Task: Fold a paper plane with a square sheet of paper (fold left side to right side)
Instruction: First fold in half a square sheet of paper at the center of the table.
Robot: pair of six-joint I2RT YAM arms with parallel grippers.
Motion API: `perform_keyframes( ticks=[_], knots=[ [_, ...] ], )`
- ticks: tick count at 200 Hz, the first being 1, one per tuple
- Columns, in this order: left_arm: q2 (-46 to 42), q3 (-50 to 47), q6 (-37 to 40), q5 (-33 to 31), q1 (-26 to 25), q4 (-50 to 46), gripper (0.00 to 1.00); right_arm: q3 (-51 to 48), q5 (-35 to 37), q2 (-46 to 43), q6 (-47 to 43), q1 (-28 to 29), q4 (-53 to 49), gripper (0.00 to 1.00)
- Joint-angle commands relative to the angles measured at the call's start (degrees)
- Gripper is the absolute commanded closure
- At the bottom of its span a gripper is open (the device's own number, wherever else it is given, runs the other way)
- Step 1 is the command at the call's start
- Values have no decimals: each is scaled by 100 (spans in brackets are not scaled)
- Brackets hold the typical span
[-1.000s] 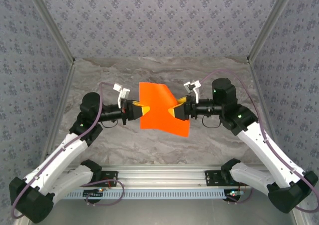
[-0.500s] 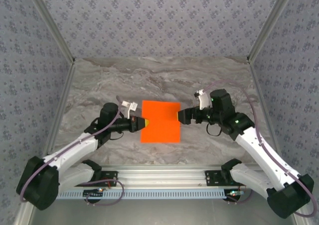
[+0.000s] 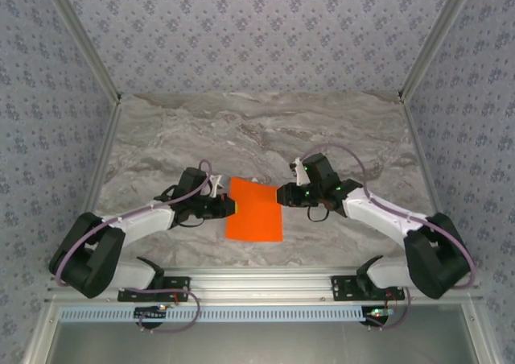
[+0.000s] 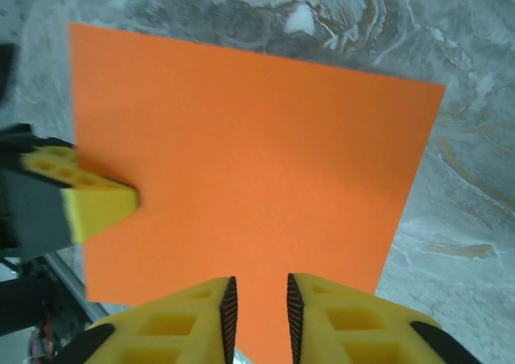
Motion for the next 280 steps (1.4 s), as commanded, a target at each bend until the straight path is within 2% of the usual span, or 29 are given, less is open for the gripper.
perform_keyframes(
  ticks=[1,44,65,125,176,219,280],
  knots=[
    [53,244,145,-59,-19,-176,98,208,206,528,223,81,146,79],
    [59,262,73,1,-21,-172,90,411,334,1467,271,202,-7,81],
    [48,293,-38,143,-22,-71,81,477,456,1743,250,246,-164,81],
    [-122,355,-523,544,-39,547,52,510,712,2046,126,312,-483,81],
    [133,454,-654,618,-233,915,35,418,576,1980,170,326,-151,81],
    [525,543,-773,620,-370,1275,31,231,249,1589,226,230,372,79],
    [1107,781,-826,601,-561,1500,34,-26,-397,874,304,-260,919,68]
  ],
)
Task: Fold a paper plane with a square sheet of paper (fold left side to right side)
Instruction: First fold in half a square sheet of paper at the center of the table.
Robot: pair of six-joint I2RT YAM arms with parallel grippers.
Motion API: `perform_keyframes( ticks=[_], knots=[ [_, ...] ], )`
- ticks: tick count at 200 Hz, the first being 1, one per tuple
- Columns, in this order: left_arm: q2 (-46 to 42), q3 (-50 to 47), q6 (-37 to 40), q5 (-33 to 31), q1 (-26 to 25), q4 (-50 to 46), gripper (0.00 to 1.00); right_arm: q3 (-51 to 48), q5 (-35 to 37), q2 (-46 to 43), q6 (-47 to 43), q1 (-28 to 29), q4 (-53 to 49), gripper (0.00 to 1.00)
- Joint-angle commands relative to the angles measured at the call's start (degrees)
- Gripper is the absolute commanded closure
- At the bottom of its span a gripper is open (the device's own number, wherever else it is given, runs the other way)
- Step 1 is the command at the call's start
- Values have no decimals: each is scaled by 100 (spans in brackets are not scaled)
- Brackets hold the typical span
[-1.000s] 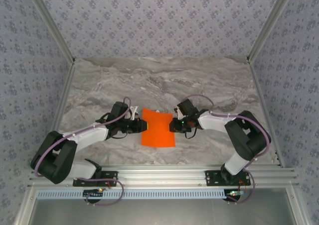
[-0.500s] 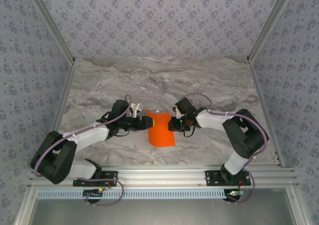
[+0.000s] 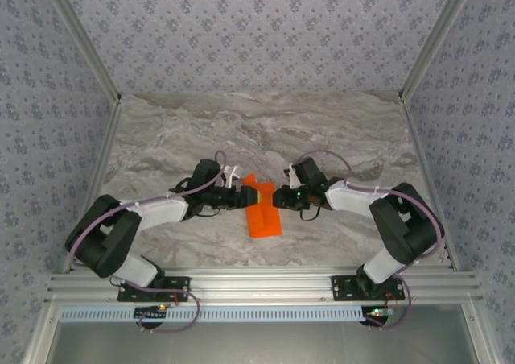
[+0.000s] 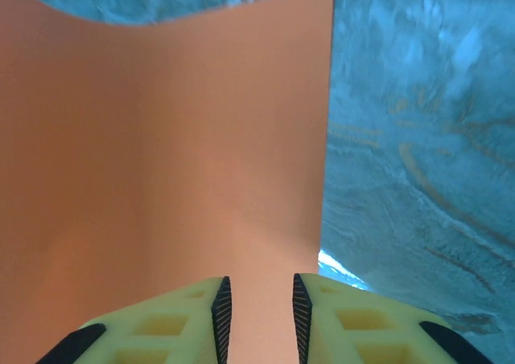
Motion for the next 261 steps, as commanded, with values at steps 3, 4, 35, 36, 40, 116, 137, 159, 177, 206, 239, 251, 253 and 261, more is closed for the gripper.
perform_keyframes(
  ticks=[3,4,35,36,40,116,137,159,177,206,239,251,253,261],
  knots=[
    [180,209,-21,109,-69,275,35,-147,-358,-395,57,-194,350,68],
    [194,213,-17,111,-74,276,35,-154,-372,-407,57,-207,369,67],
    [302,214,-20,83,-92,278,41,-459,-862,-624,558,-323,1242,57],
    [298,211,-21,80,-90,278,42,-464,-878,-623,562,-321,1255,57],
    [302,217,-14,72,-89,278,43,-476,-941,-610,610,-318,1346,56],
    [345,191,15,12,-89,221,58,-286,-1404,8,844,-116,1771,53],
    [340,195,31,-2,-99,199,59,-210,-1443,226,927,-35,1858,55],
    [358,200,23,-7,-98,194,59,-131,-1510,377,953,34,1912,63],
    [319,200,43,-16,-102,156,59,-92,-1465,430,907,37,1805,77],
    [-6,215,191,-289,-97,-296,54,-78,-1273,390,713,-1,1477,93],
    [-598,275,429,-1111,-100,-1359,42,94,-771,346,280,-32,710,95],
    [-737,280,512,-1379,-99,-1680,39,149,-625,362,171,-43,484,95],
    [-752,279,514,-1416,-104,-1717,39,160,-592,363,158,-45,430,95],
    [-786,271,522,-1496,-98,-1810,38,174,-463,380,154,-41,302,95]
  ],
)
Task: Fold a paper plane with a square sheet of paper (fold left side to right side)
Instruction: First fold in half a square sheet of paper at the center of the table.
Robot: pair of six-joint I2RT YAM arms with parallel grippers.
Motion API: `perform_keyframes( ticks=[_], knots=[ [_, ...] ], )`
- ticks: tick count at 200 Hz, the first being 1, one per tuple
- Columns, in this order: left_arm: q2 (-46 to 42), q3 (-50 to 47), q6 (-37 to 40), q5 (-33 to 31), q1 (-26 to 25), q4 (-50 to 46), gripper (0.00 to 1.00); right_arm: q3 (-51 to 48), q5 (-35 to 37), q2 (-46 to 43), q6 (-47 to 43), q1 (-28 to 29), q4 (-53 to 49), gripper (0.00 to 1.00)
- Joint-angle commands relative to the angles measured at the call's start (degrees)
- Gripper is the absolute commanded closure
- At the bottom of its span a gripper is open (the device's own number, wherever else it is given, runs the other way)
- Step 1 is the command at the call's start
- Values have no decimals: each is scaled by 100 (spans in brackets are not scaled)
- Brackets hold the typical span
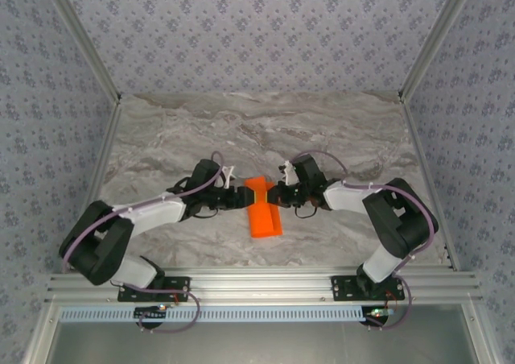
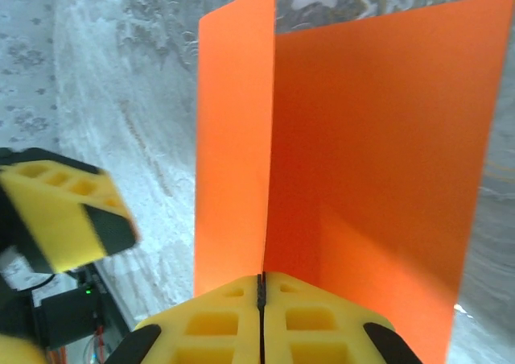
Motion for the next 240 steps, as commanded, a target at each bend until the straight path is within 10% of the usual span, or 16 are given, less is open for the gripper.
perform_keyframes(
  ticks=[1,167,240],
  knots=[
    [-262,188,247,-619,-51,-811,38,204,502,0,-336,-39,-737,95],
    [1586,1286,-262,-1162,-644,-1142,46,229,1025,141,-336,-66,-1025,91],
    [1899,1468,-275,-1331,-732,-1379,53,165,1590,-478,-734,-126,-1536,59]
  ],
)
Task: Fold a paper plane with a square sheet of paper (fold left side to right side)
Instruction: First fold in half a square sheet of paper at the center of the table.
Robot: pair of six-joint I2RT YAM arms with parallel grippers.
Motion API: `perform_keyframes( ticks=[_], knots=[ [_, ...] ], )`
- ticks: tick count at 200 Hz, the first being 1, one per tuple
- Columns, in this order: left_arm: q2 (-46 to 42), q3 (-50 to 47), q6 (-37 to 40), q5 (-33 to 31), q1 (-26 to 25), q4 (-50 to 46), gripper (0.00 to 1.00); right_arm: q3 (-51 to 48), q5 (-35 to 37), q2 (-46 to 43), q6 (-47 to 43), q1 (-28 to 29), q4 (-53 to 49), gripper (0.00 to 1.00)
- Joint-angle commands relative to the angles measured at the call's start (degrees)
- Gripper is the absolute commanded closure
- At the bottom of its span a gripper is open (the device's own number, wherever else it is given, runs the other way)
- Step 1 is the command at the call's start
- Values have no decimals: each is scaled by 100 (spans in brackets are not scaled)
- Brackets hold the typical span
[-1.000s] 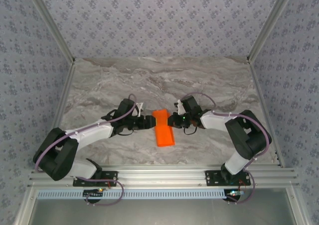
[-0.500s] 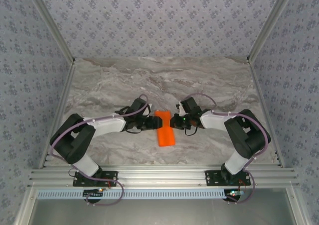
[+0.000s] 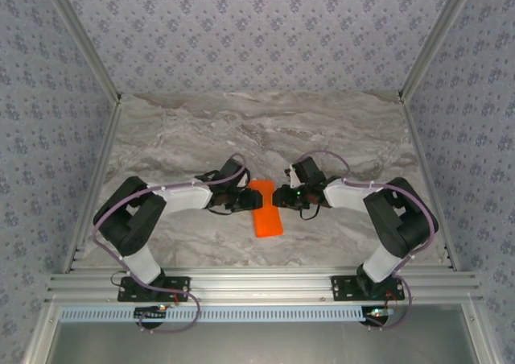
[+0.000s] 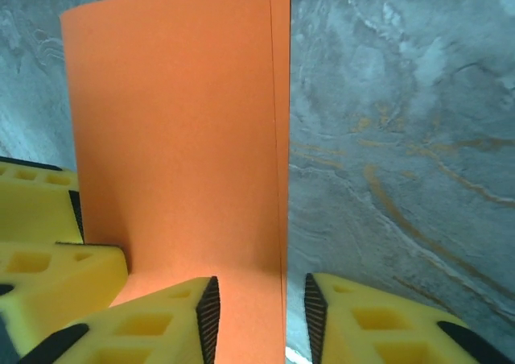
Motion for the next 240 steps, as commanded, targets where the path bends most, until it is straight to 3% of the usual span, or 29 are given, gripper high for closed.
perform_keyframes(
  ticks=[1,44,88,240],
  knots=[
    [199,136,0,-109,-83,-142,53,48,522,-441,-195,-59,-492,59],
    [322,259,145,-179,-144,-326,53,-132,1265,-1238,-306,-126,-1009,53],
    [488,451,264,-267,-222,-551,53,-370,1482,-1789,-272,-191,-1128,45],
    [508,515,629,-353,-229,-775,54,-491,1491,-1941,-305,-218,-1209,41]
  ],
)
